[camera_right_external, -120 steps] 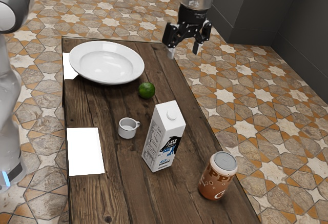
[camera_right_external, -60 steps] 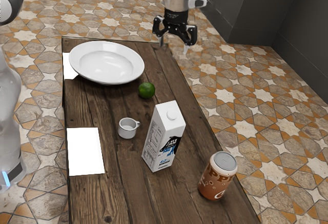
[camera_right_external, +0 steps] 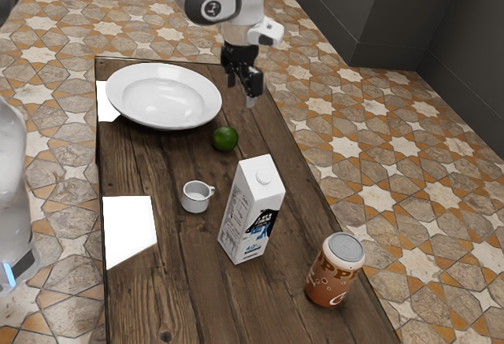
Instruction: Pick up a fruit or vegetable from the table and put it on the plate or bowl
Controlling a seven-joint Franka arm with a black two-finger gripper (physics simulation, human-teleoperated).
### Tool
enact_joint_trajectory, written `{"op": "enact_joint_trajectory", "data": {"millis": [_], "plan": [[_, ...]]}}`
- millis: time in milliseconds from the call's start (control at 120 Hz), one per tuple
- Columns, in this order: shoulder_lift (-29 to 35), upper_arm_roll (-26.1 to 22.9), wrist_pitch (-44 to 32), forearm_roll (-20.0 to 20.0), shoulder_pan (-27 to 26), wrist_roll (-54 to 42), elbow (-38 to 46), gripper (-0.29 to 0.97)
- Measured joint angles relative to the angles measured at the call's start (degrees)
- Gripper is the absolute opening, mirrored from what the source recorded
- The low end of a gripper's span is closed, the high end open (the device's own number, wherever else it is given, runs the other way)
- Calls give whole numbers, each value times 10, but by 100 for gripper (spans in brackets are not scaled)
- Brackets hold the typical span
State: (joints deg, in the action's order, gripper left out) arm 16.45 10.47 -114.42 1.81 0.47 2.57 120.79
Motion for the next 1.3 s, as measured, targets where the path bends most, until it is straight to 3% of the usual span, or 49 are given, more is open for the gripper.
{"op": "enact_joint_trajectory", "data": {"millis": [383,600,842,1300], "plan": [[37,-10,20,7,4,-211,48,68],[36,-6,32,8,43,-298,58,68],[30,-26,35,2,42,-410,58,68],[15,-26,31,-5,82,-551,69,68]]}}
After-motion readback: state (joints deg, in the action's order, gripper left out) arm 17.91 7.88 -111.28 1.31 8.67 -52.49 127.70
